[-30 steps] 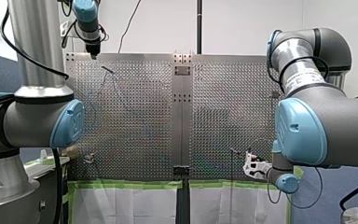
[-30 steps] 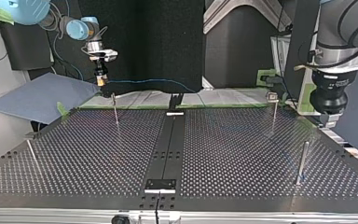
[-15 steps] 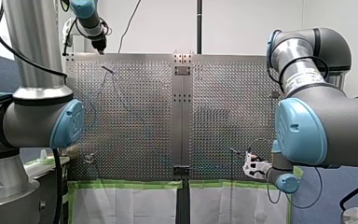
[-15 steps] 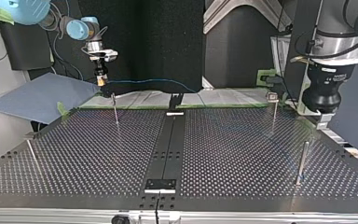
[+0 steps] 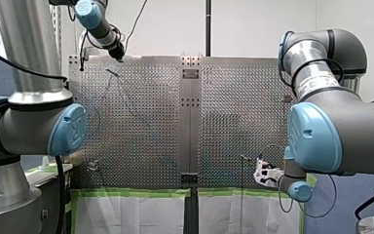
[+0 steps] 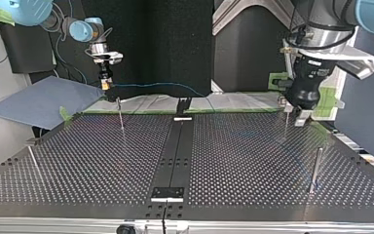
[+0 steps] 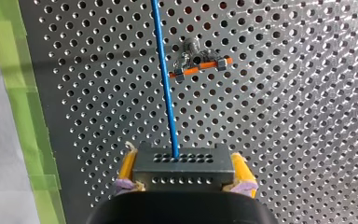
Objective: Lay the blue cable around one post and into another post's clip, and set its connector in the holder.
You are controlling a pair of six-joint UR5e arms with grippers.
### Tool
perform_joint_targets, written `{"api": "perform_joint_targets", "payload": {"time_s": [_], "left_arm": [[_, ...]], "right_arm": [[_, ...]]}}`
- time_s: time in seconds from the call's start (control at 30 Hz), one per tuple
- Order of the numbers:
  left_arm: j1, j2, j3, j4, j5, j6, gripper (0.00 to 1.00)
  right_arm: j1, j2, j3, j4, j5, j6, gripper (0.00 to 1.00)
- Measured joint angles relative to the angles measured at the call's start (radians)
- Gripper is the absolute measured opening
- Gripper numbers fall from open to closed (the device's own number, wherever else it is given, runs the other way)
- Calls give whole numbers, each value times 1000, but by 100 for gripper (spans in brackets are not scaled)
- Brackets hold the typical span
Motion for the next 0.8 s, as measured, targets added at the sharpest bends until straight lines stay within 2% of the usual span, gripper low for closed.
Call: {"api": "perform_joint_targets", "payload": {"time_s": [0.3,0.37,0.6,0.8], "left_arm": [[-62,-42,-81,81,80,-21,100],[-79,-59,-99,98,82,-30,100],[-150,-130,-168,170,28,-61,100],[-205,-185,-184,225,-26,-90,100]], "right_arm": [[1,0,0,2,0,2,21],[1,0,0,2,0,3,21],[1,0,0,4,0,3,21],[-2,1,0,5,0,3,21]]}}
